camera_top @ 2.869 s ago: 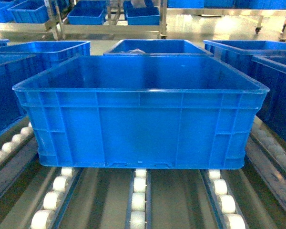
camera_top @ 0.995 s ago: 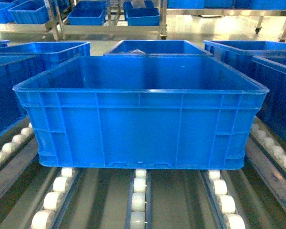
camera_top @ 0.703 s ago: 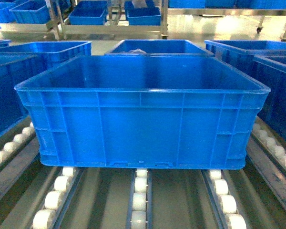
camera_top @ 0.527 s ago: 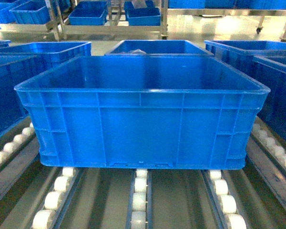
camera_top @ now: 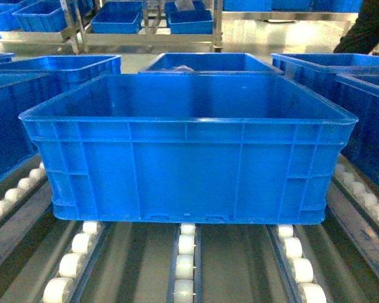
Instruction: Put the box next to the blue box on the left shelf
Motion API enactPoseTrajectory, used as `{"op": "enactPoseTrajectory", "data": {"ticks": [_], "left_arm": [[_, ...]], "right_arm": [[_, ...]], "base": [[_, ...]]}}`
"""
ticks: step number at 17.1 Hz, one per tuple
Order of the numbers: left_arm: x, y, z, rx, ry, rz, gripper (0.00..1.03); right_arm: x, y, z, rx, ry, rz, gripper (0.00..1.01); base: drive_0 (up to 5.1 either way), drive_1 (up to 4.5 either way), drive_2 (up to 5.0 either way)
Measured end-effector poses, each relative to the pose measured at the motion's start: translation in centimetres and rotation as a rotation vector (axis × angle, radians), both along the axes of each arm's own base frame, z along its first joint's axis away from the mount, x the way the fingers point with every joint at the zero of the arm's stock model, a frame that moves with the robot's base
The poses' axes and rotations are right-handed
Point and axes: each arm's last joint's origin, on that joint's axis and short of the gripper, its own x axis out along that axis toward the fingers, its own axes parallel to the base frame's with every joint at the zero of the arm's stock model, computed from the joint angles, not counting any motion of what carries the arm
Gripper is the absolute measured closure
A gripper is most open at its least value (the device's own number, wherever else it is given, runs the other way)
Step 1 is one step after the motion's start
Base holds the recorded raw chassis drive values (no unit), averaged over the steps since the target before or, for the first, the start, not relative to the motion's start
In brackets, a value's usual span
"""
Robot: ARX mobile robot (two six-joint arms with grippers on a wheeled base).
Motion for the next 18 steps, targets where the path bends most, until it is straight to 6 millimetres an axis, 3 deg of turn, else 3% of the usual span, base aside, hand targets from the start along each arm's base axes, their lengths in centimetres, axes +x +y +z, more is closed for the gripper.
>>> {"op": "enactPoseTrajectory", "data": {"ticks": [1, 2, 18], "left_arm": [[0.00, 0.00, 0.00, 0.000, 0.000, 0.000, 0.09], [0.00, 0.00, 0.00, 0.001, 0.000, 0.000, 0.04], [0.00, 0.00, 0.00, 0.001, 0.000, 0.000, 0.05]], "right_arm": [[0.00, 0.00, 0.00, 0.000, 0.000, 0.000, 0.05], [0.00, 0.00, 0.00, 0.000, 0.000, 0.000, 0.03], [0.00, 0.00, 0.00, 0.000, 0.000, 0.000, 0.03]], "base": [[0.0, 0.00, 0.0], [0.0, 0.00, 0.0], [0.0, 0.00, 0.0]]}}
